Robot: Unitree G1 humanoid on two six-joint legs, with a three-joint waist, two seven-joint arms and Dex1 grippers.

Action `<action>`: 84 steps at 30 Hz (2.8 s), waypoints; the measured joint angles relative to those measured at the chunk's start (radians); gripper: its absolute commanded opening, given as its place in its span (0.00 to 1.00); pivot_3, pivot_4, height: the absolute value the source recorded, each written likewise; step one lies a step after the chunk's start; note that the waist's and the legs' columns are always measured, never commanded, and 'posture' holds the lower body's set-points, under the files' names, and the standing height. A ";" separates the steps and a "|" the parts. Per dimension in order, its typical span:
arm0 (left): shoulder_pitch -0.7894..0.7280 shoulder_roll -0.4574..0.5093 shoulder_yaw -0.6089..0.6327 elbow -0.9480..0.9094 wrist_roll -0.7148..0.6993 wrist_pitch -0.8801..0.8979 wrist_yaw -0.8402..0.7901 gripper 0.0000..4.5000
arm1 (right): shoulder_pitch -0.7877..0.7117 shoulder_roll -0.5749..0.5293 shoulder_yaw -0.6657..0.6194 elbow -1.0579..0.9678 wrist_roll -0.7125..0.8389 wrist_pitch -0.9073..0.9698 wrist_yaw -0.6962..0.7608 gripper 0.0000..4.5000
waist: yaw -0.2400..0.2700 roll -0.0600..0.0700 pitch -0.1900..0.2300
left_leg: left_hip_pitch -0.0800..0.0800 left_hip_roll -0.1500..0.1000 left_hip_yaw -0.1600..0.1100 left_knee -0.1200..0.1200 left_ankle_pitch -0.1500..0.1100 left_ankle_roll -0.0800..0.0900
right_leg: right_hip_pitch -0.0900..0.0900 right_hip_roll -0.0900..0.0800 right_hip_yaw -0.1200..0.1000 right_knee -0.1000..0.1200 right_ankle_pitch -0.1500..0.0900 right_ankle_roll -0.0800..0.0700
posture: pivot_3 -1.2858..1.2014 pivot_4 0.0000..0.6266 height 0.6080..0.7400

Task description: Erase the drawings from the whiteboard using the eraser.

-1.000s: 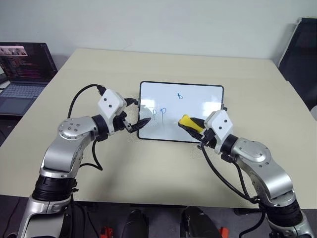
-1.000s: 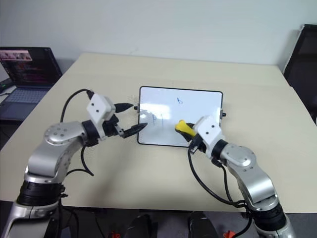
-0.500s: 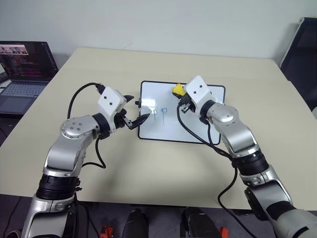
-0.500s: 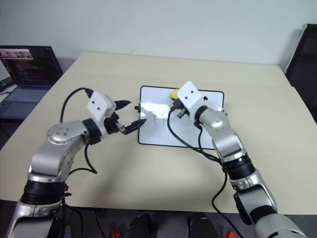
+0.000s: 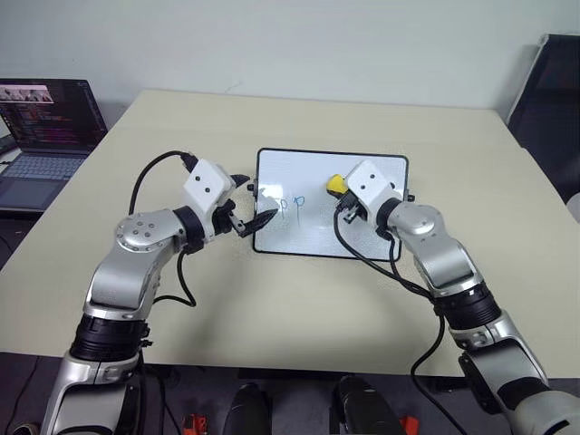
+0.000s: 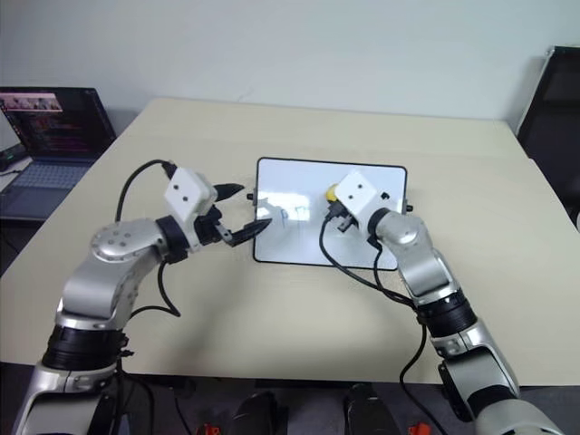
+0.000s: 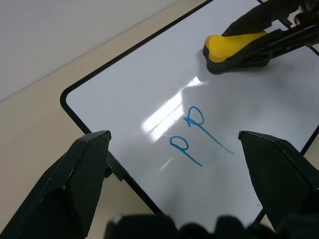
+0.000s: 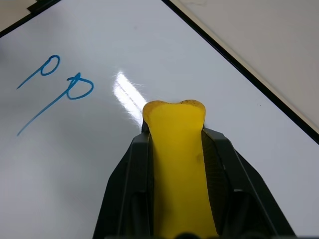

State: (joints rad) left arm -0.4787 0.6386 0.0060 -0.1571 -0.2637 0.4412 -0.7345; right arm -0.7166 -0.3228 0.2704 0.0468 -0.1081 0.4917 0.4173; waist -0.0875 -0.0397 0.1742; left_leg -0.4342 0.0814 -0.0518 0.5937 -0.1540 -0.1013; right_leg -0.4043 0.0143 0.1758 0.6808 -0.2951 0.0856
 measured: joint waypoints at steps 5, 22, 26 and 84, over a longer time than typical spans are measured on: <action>-0.006 -0.005 -0.001 0.004 0.000 -0.011 0.000 1.00 | -0.031 0.024 -0.021 0.032 -0.018 -0.001 -0.039 0.22 | 0.001 0.000 0.000 | 0.000 0.000 0.000 0.000 0.002 0.001 | 0.000 0.000 0.000 0.000 0.001 0.000 | 0.52 0.24 1.00; 0.221 0.057 0.168 -0.031 -0.068 -0.020 -0.039 1.00 | 0.311 -0.060 -0.128 -0.508 0.192 0.185 0.124 0.22 | 0.002 0.000 0.000 | -0.001 0.000 0.000 -0.005 0.000 -0.002 | -0.001 -0.001 -0.001 -0.001 -0.005 -0.001 | 0.52 0.24 1.00; 0.281 0.033 0.201 -0.043 -0.090 -0.040 -0.030 1.00 | 0.417 -0.102 -0.117 -0.605 0.233 0.246 0.151 0.22 | 0.003 0.000 0.000 | -0.001 0.000 0.000 -0.004 0.000 -0.002 | -0.001 -0.001 -0.001 -0.001 -0.007 -0.003 | 0.52 0.24 1.00; 0.278 0.013 0.145 -0.123 -0.078 -0.061 0.035 1.00 | -0.100 0.000 0.261 0.181 -0.137 -0.252 0.230 0.22 | -0.001 0.000 0.001 | 0.001 0.000 0.000 0.000 0.000 -0.002 | 0.000 0.000 0.000 0.000 0.000 -0.003 | 0.52 0.24 1.00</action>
State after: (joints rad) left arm -0.2007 0.6512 0.1511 -0.2803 -0.3419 0.3804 -0.6998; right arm -0.8166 -0.3227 0.5311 0.2275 -0.2447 0.2394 0.6470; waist -0.0885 -0.0399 0.1750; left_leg -0.4327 0.0817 -0.0514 0.5934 -0.1537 -0.1030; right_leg -0.4046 0.0139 0.1756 0.6808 -0.2954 0.0824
